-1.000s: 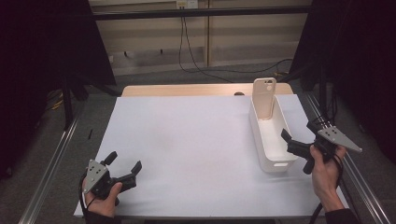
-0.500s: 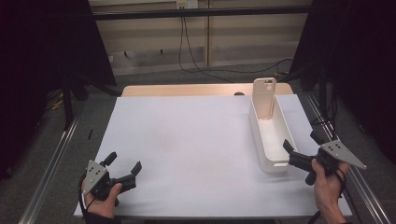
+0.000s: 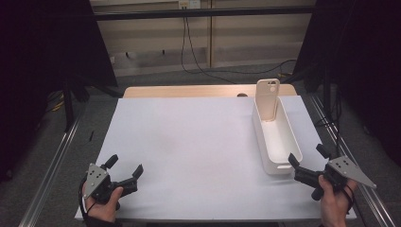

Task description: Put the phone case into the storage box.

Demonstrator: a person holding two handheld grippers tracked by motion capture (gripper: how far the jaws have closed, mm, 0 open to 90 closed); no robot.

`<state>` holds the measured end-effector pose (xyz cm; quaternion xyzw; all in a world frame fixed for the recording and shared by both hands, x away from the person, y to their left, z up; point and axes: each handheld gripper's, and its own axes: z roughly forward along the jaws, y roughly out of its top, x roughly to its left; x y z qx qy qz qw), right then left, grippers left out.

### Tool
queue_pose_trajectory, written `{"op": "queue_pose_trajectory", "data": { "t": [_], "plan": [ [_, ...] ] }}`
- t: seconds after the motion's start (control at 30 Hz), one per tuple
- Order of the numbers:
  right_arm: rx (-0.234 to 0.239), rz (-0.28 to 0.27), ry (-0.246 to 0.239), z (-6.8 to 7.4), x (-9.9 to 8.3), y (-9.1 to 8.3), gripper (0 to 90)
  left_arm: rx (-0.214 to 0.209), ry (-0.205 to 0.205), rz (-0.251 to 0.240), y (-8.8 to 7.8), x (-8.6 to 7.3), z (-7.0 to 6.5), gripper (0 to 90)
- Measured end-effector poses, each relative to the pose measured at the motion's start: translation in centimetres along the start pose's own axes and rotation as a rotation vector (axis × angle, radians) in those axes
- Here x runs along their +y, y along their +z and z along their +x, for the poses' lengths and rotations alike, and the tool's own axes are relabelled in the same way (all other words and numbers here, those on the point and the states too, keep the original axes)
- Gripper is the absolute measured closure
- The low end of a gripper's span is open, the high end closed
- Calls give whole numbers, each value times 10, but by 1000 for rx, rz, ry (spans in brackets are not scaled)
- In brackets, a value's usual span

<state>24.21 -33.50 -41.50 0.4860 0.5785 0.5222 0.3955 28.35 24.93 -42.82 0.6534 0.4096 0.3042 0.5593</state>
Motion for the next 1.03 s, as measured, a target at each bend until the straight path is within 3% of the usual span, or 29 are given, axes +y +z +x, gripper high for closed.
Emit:
{"op": "queue_pose_trajectory", "data": {
  "t": [0.17, 0.63, 1.03],
  "plan": [
    [2, -5, 19, 0, -4, -9, 0, -2, -1, 0, 0, 0, -1, 36],
    [-11, 15, 14, -2, -14, -26, 0, 1, 9, 4, -1, -1, -1, 36],
    [7, 33, 19, -2, -20, -23, 0, 1, 6, 10, 1, -1, -1, 36]
  ]
}}
